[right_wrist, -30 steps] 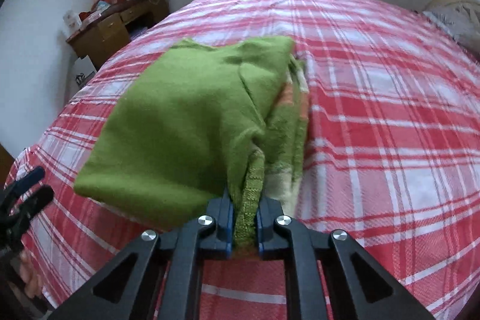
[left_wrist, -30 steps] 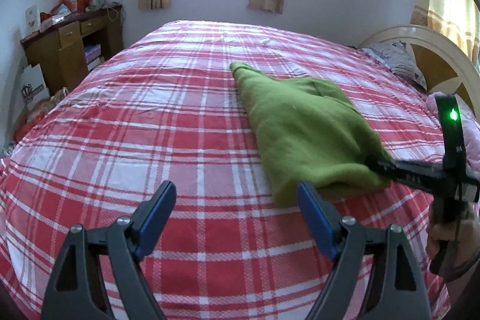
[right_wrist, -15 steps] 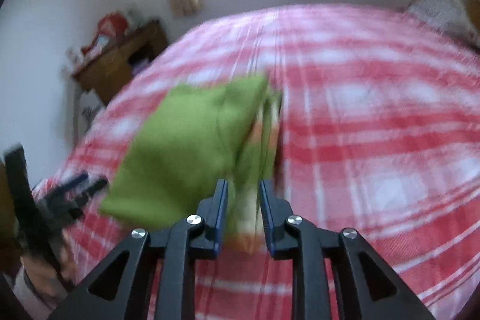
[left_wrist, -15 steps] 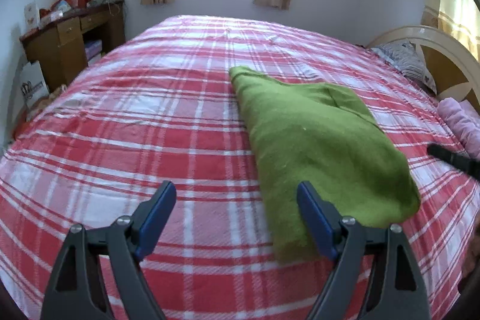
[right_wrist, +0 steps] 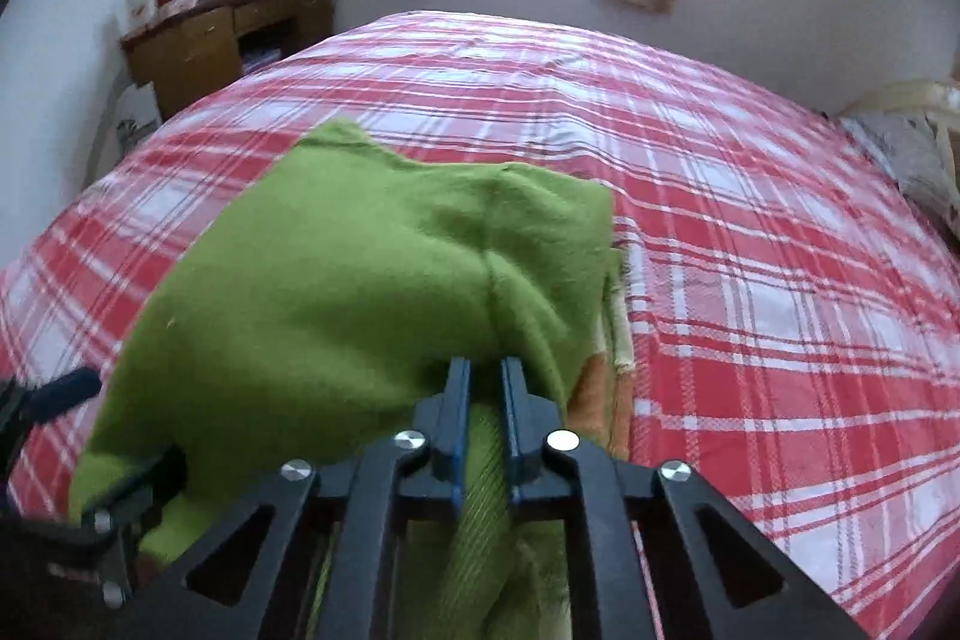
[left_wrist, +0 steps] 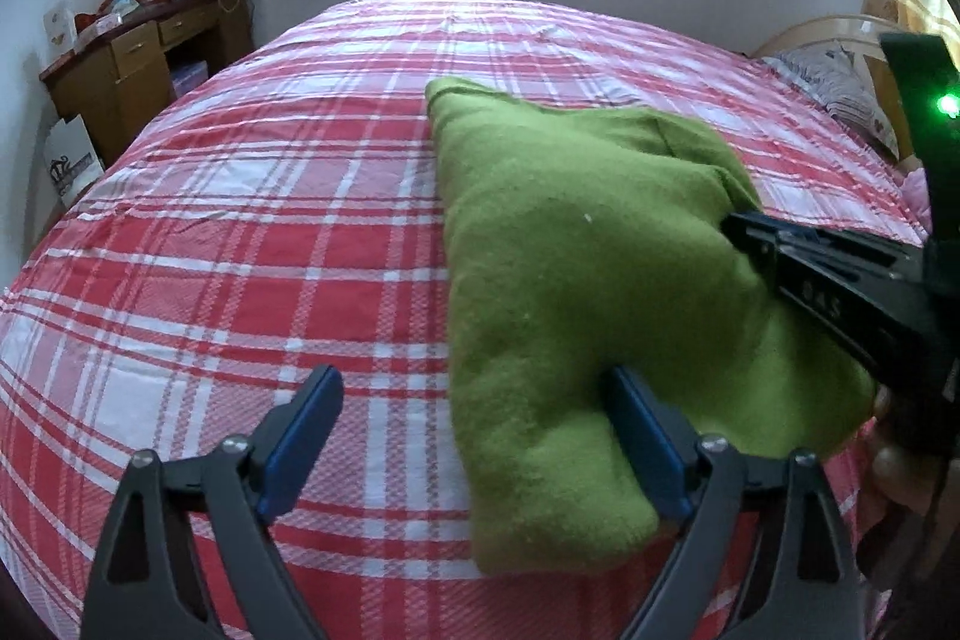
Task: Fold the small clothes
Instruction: 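Press the sleeve onto the bundle and open the right gripper, then grasp the bundle's sleeve edge with the right gripper while the left gripper grasps the opposite side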
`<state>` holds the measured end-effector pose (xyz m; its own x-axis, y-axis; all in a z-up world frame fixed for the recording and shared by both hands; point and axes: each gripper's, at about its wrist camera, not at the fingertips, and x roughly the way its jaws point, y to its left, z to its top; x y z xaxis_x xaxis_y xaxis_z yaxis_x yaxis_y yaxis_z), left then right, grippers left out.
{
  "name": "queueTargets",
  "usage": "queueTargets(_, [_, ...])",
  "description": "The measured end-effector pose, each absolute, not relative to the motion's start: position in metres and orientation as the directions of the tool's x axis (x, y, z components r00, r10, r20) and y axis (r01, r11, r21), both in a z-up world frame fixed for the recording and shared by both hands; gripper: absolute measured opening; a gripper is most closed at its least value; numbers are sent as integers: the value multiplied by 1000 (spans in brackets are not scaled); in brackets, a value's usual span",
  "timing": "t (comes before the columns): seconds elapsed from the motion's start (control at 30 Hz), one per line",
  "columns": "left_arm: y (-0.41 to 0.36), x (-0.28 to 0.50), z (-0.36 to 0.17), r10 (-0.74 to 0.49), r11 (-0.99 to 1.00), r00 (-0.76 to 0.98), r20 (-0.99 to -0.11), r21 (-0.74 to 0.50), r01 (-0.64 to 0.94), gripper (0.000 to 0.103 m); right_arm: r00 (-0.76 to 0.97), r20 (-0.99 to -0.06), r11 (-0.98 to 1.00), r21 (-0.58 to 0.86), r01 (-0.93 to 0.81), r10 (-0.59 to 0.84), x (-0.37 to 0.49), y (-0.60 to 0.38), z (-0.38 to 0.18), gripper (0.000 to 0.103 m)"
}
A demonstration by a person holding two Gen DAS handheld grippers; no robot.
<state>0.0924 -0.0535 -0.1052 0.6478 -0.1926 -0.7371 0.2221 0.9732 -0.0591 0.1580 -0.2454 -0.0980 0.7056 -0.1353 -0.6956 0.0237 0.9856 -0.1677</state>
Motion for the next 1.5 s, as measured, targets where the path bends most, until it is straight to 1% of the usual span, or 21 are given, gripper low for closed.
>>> queueTargets(0.07, [-54,91,-104,-190,970,648,-737,-42,237,93,711,-692,988,-150,25,-122,159,-249,-100,4])
queueTargets(0.17, [-54,92,-101,-163,966,660,-733,17,257,101,711,-698,995,-97,24,-85,156,-255,-97,4])
queueTargets(0.27, [-46,92,-94,-160,960,661,-733,41,278,102,712,-701,998,-56,-3,-37,146,-258,-93,5])
queueTargets(0.3, [-43,91,-89,-153,959,672,-724,54,277,102,712,-702,999,-43,-15,-19,141,-259,-91,5])
queueTargets(0.4, [-29,90,-68,-145,960,747,-649,91,265,100,729,-685,1000,11,-11,15,120,-267,-80,10])
queueTargets(0.47, [-17,97,-53,-188,963,775,-603,40,265,100,747,-664,997,36,64,-24,107,-281,-72,46])
queueTargets(0.5, [-11,108,-46,-225,964,771,-596,-19,267,100,759,-650,994,67,90,-25,103,-288,-70,83])
queueTargets(0.53, [-8,116,-43,-252,961,761,-598,-64,269,101,785,-620,986,125,109,-8,96,-298,-66,95])
queueTargets(0.6, [-8,139,-43,-318,947,725,-611,-163,278,101,806,-591,967,225,120,37,94,-314,-62,95])
queueTargets(0.7, [-16,179,-59,-413,911,636,-652,-303,281,100,777,-622,950,291,115,97,111,-320,-67,95])
queueTargets(0.8, [-31,197,-83,-489,871,573,-657,-408,276,99,758,-646,953,278,120,93,133,-317,-80,95])
queueTargets(0.9, [-45,207,-115,-518,854,481,-708,-464,236,96,741,-660,956,278,90,122,154,-309,-92,95])
queueTargets(0.93, [-44,207,-119,-526,848,478,-704,-479,227,96,732,-671,959,269,87,122,158,-307,-95,95])
queueTargets(1.0, [-43,202,-116,-536,842,477,-696,-483,241,96,708,-698,967,239,88,108,168,-303,-105,95])
queueTargets(1.13, [-51,197,-115,-532,846,464,-708,-427,319,94,713,-683,965,259,31,160,171,-300,-112,95])
queueTargets(1.17, [-51,195,-115,-543,839,466,-699,-436,324,92,713,-680,967,256,12,171,170,-299,-112,86])
queueTargets(1.2, [-51,193,-115,-560,828,459,-689,-452,331,84,705,-682,967,255,-20,195,169,-295,-112,69])
queueTargets(1.23, [-49,193,-116,-575,818,453,-681,-466,338,80,704,-683,968,251,-25,196,168,-294,-112,66])
queueTargets(1.3, [-46,192,-115,-582,813,454,-675,-471,342,76,704,-680,967,252,-41,207,167,-295,-113,64])
queueTargets(1.4, [-47,194,-115,-582,813,452,-676,-470,345,73,708,-657,936,352,-15,258,169,-310,-120,64])
queueTargets(1.5, [-51,197,-114,-562,826,462,-686,-444,346,67,706,-654,926,377,-9,273,172,-311,-122,64])
